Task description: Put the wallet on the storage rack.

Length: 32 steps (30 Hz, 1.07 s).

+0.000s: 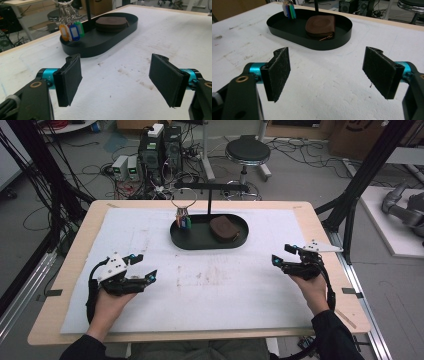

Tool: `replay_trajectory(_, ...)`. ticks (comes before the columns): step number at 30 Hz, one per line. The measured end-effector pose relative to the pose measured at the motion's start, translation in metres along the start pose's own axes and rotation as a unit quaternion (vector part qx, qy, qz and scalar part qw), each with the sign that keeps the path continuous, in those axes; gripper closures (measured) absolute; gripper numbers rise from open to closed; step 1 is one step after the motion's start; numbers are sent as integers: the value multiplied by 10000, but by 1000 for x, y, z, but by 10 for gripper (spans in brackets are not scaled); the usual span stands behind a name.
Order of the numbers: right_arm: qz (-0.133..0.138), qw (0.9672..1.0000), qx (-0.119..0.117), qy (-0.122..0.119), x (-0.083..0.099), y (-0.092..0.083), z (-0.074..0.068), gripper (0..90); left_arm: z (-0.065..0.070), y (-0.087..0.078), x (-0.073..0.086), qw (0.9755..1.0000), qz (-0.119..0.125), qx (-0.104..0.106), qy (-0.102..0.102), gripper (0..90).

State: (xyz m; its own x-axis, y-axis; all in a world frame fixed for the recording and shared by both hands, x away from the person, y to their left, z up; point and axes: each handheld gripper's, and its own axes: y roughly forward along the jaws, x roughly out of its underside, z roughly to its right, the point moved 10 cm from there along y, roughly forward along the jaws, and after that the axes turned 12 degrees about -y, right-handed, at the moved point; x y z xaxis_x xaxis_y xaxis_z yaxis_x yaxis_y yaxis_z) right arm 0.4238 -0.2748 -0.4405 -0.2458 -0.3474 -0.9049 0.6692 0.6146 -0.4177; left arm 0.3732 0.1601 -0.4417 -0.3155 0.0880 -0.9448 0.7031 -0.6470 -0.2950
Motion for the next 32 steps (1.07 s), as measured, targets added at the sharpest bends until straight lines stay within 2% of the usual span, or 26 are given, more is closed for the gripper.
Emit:
replay_trajectory(5, -22, 10000, 19, -4, 1, 1, 1, 222, -5, -2, 1, 9999, 30, -57, -115, 255)
replay_trajectory(10, -24, 10000, 37, 10, 2, 1, 3, 222, -5, -3, 1, 9999, 23, -104, -56, 255)
replay_trajectory(21, -73, 10000, 31, -54, 3, 3, 2, 221, -7, -5, -1, 9998, 68, -153, -89, 255)
replay_trajectory(32, -108, 9999, 38, -79, 4, 4, 1, 221, -7, -4, 0, 9999, 36, -101, -72, 255)
